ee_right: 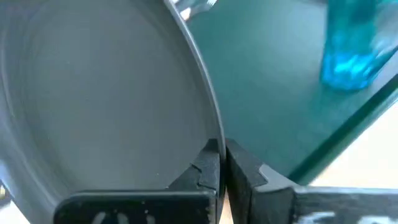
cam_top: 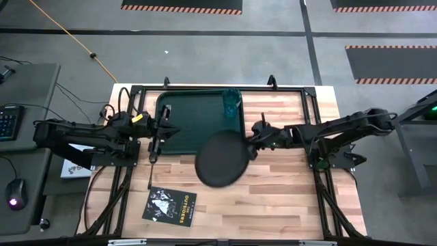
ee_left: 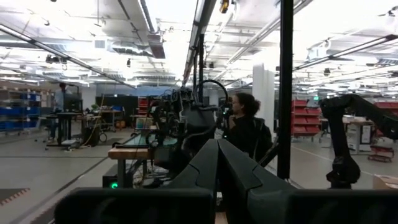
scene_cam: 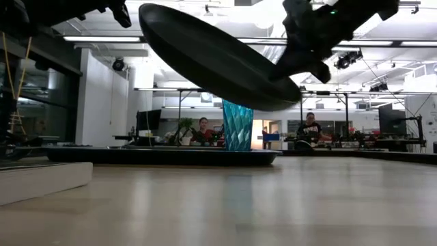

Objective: Pick and place plate/cup/fork/spoon on tray
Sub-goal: Put the black plate in the center of the black tray

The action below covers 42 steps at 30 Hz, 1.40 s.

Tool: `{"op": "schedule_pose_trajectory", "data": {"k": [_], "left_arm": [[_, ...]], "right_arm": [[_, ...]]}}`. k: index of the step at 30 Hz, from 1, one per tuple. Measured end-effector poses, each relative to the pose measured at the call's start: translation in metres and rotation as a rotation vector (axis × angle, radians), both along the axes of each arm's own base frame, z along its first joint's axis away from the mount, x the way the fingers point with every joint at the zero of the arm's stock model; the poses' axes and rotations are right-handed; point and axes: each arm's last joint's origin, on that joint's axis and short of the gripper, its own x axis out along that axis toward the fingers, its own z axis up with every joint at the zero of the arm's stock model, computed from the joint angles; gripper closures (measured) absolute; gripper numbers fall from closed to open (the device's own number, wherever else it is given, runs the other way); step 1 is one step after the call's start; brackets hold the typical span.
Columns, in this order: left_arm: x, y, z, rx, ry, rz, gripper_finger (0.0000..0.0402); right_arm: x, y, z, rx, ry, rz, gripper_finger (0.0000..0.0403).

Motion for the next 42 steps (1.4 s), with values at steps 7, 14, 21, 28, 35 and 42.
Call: {"op": "schedule_pose_trajectory", "data": {"k": [7,14,21,28,35,42], "left_arm": [[0.0,0.001,0.001,-0.006,-0.006,0.033,0.0402],[-0.001,0.001,0.002,0.013,-0.021,0.043,0.0401],[-0.001,0.001,0.002,0.01,-0.018,0.04,0.0402],[-0.001,0.001,0.002,-0.012,-0.016,0.03,0.0402],[-0.001,0.001,0.001,-0.011,-0.016,0.029,0.0401],[-0.001,0.001,0.001,-0.011,-0.016,0.028,0.0401]], "right_arm": [[0.024,-0.025,-0.007,0.001,-0.117,-0.103,0.0403],[0.068,-0.051,-0.018,-0.069,-0.105,-0.157,0.0403],[0.102,-0.075,-0.033,-0.086,-0.053,-0.197,0.0403],[0.109,-0.094,-0.053,-0.066,-0.025,-0.256,0.0403],[0.109,-0.099,-0.056,-0.046,-0.028,-0.27,0.0399],[0.109,-0.099,-0.056,-0.034,-0.028,-0.26,0.0381]]}}
